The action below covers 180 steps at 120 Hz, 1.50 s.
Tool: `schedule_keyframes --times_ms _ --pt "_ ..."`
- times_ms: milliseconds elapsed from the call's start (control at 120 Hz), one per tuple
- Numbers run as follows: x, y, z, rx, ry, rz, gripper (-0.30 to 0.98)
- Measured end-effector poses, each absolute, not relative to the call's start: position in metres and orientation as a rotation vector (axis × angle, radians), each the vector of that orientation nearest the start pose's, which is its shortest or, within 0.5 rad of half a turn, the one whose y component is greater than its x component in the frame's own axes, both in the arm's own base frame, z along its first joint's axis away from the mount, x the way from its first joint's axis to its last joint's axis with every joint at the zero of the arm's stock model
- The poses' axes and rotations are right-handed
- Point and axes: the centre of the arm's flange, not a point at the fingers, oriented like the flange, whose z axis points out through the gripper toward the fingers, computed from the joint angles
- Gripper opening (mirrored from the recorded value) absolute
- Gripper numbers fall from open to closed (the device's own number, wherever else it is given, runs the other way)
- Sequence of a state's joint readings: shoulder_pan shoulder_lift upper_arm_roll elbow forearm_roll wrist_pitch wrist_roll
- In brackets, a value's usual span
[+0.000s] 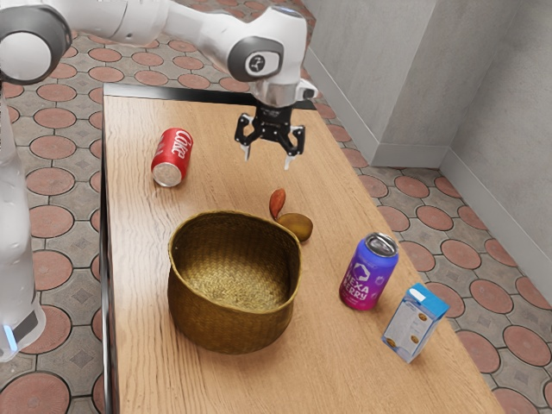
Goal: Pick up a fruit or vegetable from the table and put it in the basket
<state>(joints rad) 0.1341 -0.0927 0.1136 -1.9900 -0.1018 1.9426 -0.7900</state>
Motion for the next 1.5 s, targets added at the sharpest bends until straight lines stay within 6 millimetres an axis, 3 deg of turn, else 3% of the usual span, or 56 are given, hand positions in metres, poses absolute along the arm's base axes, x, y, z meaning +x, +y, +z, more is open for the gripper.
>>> schedule_keyframes --times_ms 183,417,550,658,1167,1500 --pt "0.534 0.133 0.490 -2.826 -1.641 0.014 0.69" --pt "0.546 0.119 0.482 -2.905 -1.628 -0.018 0.69" --pt "0.546 0.110 0.478 -2.934 -1.599 -0.018 0.69" --pt "0.532 0.103 0.467 -2.947 -1.591 0.006 0.69" --pt "0.529 0.130 0.448 -2.924 -1.646 0.005 0.69" --pt "0.538 0.133 0.427 -2.920 -1.656 0.005 0.69"
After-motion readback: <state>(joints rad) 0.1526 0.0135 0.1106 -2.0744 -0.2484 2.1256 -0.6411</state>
